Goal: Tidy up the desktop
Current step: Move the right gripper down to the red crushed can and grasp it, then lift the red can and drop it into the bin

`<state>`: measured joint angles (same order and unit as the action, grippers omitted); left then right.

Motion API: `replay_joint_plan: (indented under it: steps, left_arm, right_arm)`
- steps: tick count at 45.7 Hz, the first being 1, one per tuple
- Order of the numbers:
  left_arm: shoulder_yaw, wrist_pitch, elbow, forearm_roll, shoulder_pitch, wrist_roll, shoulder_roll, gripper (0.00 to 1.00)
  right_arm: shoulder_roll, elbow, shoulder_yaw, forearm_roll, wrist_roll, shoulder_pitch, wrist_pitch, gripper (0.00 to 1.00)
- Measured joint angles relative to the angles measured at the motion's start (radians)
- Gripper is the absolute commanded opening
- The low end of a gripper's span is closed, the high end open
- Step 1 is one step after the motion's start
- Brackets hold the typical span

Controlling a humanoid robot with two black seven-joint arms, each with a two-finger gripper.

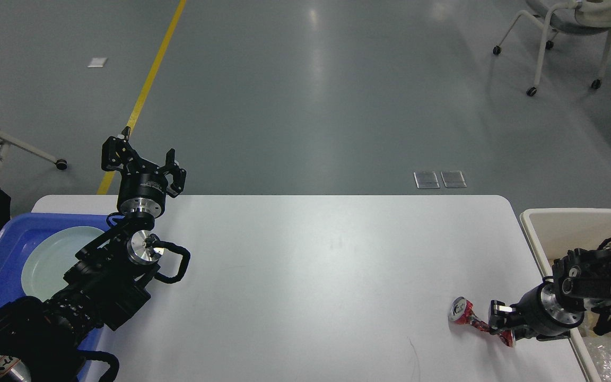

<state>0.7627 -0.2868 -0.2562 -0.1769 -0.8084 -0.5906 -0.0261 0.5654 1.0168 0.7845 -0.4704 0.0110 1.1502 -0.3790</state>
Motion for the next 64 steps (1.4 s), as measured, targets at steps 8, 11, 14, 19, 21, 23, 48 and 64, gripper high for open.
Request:
replay_joint_plan:
  steps: [8,11,14,19,21,23,48,64]
  left_arm:
    - [0.000,0.000,0.000,0.000,0.000,0.000,0.000,1.00]
    - [0.000,0.000,0.000,0.000,0.000,0.000,0.000,1.00]
    - [0.000,0.000,0.000,0.000,0.000,0.000,0.000,1.00]
    - [0.000,0.000,0.000,0.000,0.000,0.000,0.000,1.00]
    - [0.000,0.000,0.000,0.000,0.000,0.000,0.000,1.00]
    - [0.000,0.000,0.000,0.000,0.000,0.000,0.000,1.00]
    - [0.000,0.000,0.000,0.001,0.000,0.000,0.000,1.00]
    - [0.000,0.000,0.000,0.000,0.000,0.000,0.000,1.00]
  right_arm:
    - [0.000,-0.001,-0.006,0.000,-0.003,-0.009,-0.005,0.00]
    - [0.000,-0.002,-0.007,-0.001,-0.004,-0.010,-0.006,0.00]
    - [0.000,0.000,-0.007,0.000,-0.005,-0.007,-0.009,0.00]
    - [0.004,0.010,-0.017,0.001,-0.018,0.014,-0.018,0.00]
    - [0.013,0.014,-0.026,0.002,-0.027,0.033,-0.032,0.00]
    - [0.025,0.016,-0.037,0.002,-0.036,0.062,-0.058,0.00]
    - [0.276,0.018,-0.328,0.049,-0.053,0.716,-0.580,0.00]
    - [0.348,0.019,-0.366,0.201,-0.048,1.064,-0.581,0.00]
